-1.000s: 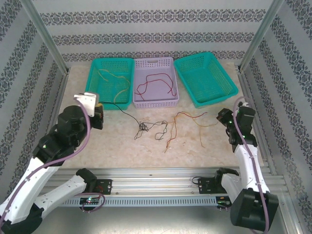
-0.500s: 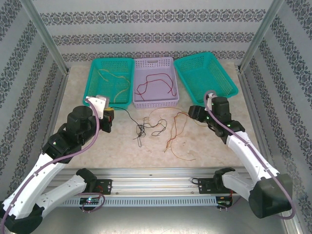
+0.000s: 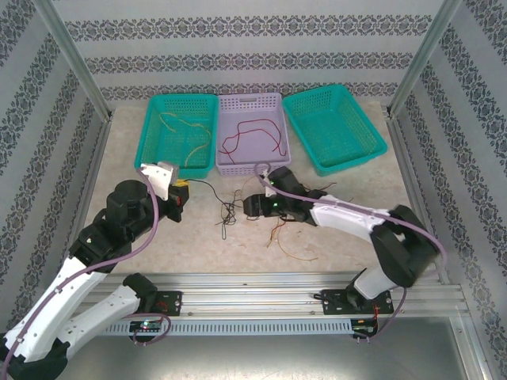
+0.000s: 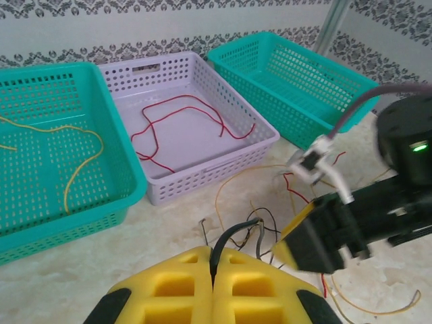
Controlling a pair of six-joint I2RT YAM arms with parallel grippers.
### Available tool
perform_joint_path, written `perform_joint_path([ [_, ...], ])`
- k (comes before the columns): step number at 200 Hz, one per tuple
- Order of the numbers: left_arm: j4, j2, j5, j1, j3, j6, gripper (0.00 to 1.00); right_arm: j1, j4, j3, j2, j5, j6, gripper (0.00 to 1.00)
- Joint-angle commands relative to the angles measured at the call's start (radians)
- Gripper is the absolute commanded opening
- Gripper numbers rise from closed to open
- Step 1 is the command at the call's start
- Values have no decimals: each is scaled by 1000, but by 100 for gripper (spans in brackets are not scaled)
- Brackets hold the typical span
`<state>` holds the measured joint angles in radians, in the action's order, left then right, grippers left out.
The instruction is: Untangle the cables
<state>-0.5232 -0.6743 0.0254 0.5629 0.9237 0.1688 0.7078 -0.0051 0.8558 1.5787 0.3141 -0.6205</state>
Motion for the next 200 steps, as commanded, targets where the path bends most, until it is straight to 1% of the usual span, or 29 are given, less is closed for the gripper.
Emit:
perform_joint_path([
  [1,63,20,54,6,-15,-13,0,24,182,61,92,58,-110,60],
  [19,66,22,67,6,-22,-17,0,33,190,116,167,60,-125,58],
  [34,63,18,68,6,-23,-21,0,39,181,150,200,44,-117,57],
  [55,65,14,79,6,-27,-23,0,45,163,175,210,-11,-93,54],
  [72,64,10,77,7,-26,-26,0,53,117,216,232,-7,-60,49],
  [84,63,7,77,7,-25,-26,0,59,76,239,246,-17,-36,48],
  [95,64,6,80,6,-25,-28,0,61,85,233,243,-22,-28,47],
  [108,63,5,76,6,-25,-29,0,62,103,224,243,-10,-32,43],
  [130,62,4,76,6,-22,-31,0,64,62,238,267,2,-26,43],
  [154,57,7,76,6,-24,-31,0,62,55,205,249,-44,-20,45],
  [181,60,6,76,7,-21,-31,0,70,35,228,277,-25,-24,43],
  [189,60,6,74,6,-21,-32,0,73,40,236,287,-18,-28,41],
  [200,56,8,74,6,-19,-32,0,76,46,239,294,-9,-30,34],
])
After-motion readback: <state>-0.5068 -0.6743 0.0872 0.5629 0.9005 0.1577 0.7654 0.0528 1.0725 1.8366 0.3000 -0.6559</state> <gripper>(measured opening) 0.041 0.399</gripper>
